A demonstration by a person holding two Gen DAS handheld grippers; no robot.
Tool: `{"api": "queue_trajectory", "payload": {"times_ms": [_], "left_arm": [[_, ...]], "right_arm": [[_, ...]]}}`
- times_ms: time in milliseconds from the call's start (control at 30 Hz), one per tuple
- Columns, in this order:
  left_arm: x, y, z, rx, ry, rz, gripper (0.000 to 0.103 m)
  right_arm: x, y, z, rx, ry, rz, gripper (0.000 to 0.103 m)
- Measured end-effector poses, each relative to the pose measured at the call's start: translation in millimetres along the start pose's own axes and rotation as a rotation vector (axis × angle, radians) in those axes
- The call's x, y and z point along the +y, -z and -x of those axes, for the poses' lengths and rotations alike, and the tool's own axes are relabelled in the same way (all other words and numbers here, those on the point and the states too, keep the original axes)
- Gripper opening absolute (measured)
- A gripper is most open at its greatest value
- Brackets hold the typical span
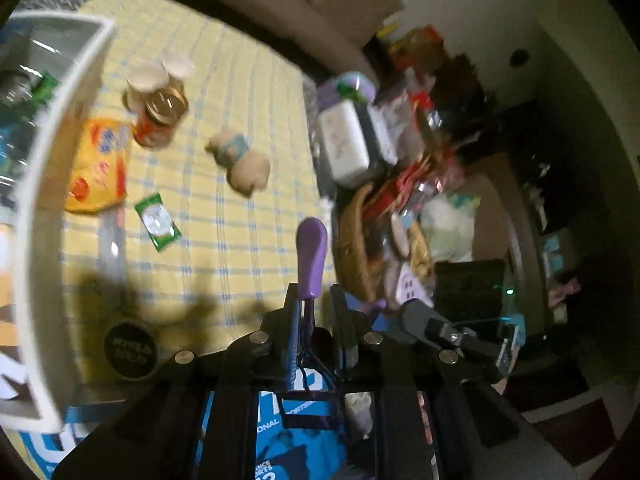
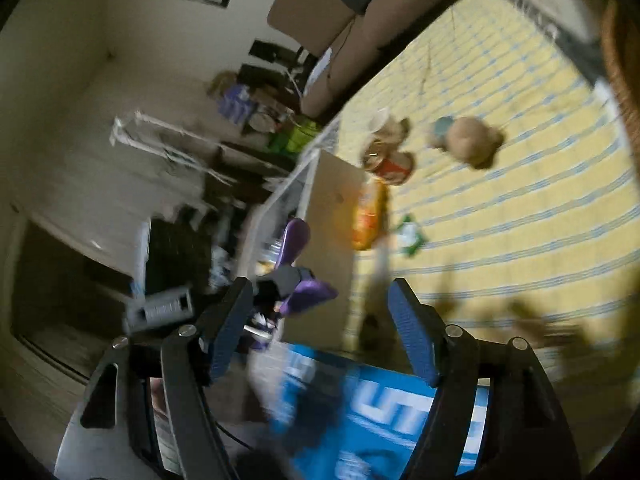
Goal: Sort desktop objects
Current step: 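Carry the purple clip over the white box and open the left tool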
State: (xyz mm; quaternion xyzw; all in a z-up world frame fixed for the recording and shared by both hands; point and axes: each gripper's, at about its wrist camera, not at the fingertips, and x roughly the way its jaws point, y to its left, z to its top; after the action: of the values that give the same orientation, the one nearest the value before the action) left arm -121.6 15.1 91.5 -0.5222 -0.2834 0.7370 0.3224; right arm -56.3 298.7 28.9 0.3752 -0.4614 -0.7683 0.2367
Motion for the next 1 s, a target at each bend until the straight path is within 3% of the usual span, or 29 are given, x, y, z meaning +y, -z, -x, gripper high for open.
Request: {"api": "queue_trajectory", "payload": {"times_ms": [33, 67, 100, 267, 467, 633, 800, 900, 967, 1000], "left_arm": [[0, -1, 7, -0.016, 0.003, 0.001, 0.013], [3, -3, 16, -0.032, 0.007, 0.006, 0.013], [6, -4, 23, -0.041, 0.009, 0.009, 0.013], [29, -21, 69, -0.109, 0.014, 0.053, 0.013], [75, -70, 116, -0.177, -0.024, 0.113, 0.013], [128, -101, 126, -0.187, -0.11, 0.155, 0.012], [176, -126, 110, -0.147, -0.191, 0.181, 0.012], [197, -133, 100, -0.121, -0.243, 0.198, 0.011], [206, -134, 101, -0.129, -0.298, 0.203, 0.019], [207, -134, 104, -0.143, -0.298, 0.208, 0.035]], "right_arm": [[8, 0, -9, 0.006, -0.025, -0.003, 0.059], [14, 0, -16, 0.01, -0.047, 0.0, 0.041], [22, 0, -24, 0.019, -0.057, 0.007, 0.031], [58, -15, -73, 0.029, -0.059, 0.031, 0.024], [91, -52, -161, 0.072, -0.04, 0.052, 0.024], [93, -74, -240, 0.122, 0.008, 0.075, 0.024], [76, -82, -304, 0.191, 0.133, 0.119, 0.024], [73, -83, -332, 0.231, 0.255, 0.21, 0.025], [77, -82, -344, 0.245, 0.35, 0.278, 0.032], [82, -81, -346, 0.238, 0.379, 0.324, 0.041]]}}
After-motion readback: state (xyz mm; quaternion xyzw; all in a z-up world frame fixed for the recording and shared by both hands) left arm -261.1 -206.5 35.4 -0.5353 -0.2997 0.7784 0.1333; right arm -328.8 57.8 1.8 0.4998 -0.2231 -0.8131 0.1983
